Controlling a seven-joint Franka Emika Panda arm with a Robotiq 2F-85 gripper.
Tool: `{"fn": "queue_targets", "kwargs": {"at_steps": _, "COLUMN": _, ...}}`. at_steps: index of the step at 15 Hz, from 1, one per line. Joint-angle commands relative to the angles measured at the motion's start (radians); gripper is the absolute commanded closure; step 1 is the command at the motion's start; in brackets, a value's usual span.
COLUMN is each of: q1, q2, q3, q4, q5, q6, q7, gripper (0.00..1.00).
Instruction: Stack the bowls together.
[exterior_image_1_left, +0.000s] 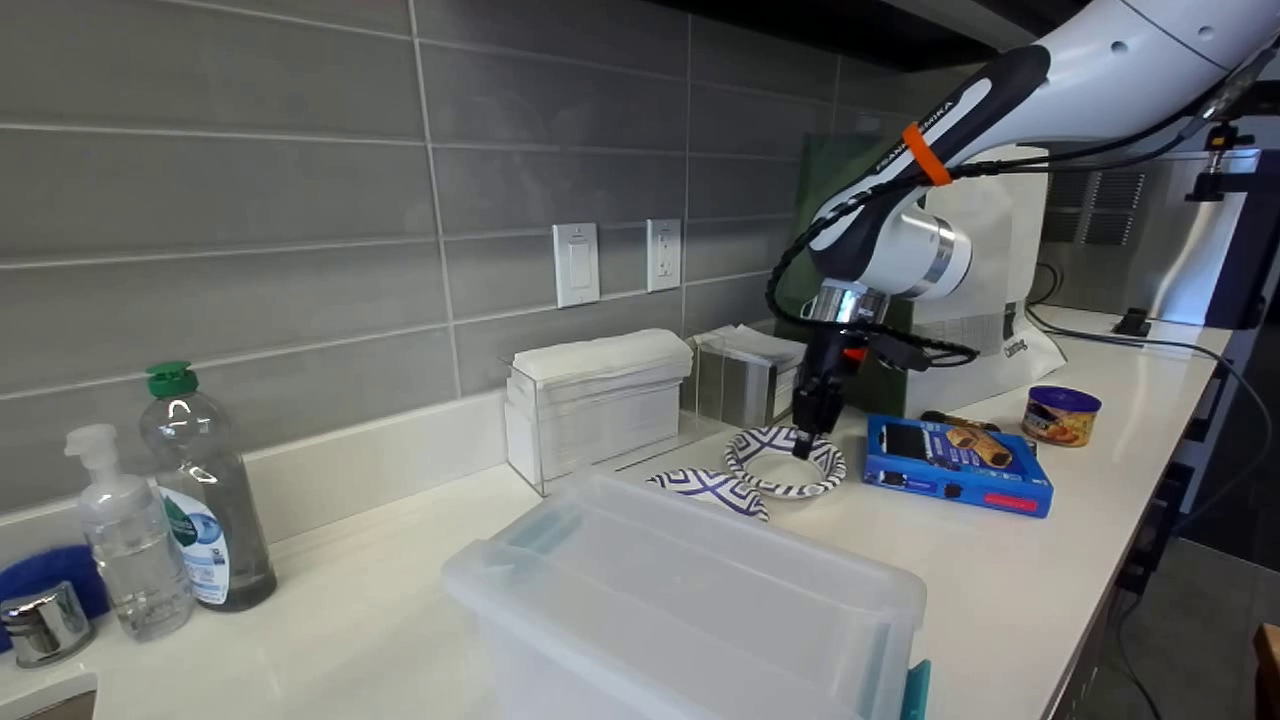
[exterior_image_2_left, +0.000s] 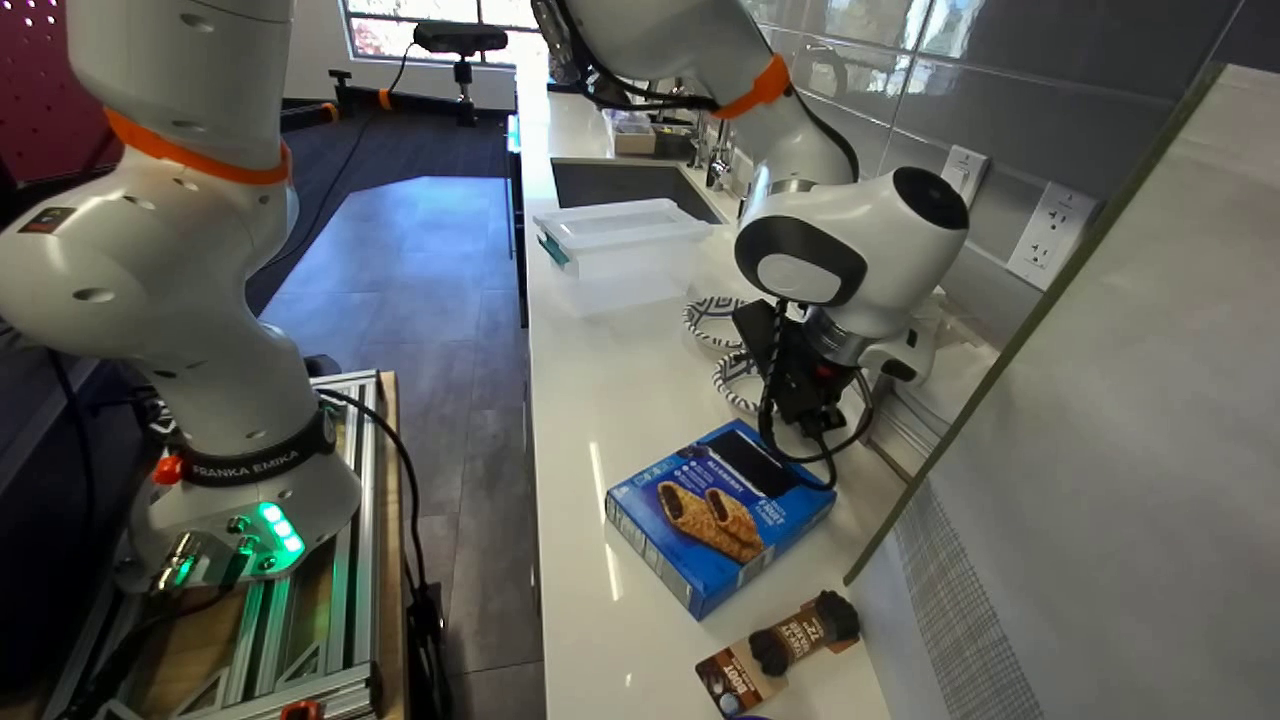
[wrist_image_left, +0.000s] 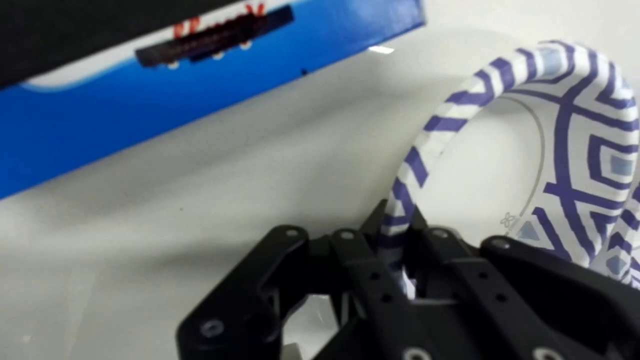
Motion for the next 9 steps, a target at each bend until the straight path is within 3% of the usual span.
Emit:
{"fn": "queue_targets", "kwargs": {"at_steps": 1, "q1": -0.008, "q2": -0.075, "q3": 0.009, "q4": -0.044, "q5": 0.004, "q6": -0.023, "q7": 0.014, "gripper": 0.98}}
{"fn": "queue_targets", "kwargs": {"at_steps": 6, "q1": -0.001, "q2": -0.146, "q3": 0.008, "q4": -0.054, "q5": 0.036, "q6": -0.059, "q7": 0.024, "gripper": 0.98}}
{"fn": "queue_targets", "kwargs": {"at_steps": 9, "q1": 0.012, "q2": -0.177, "q3": 0.011, "q4": -0.060, "q5": 0.062, "q6": -0.187, "q7": 0.017, "gripper": 0.98}}
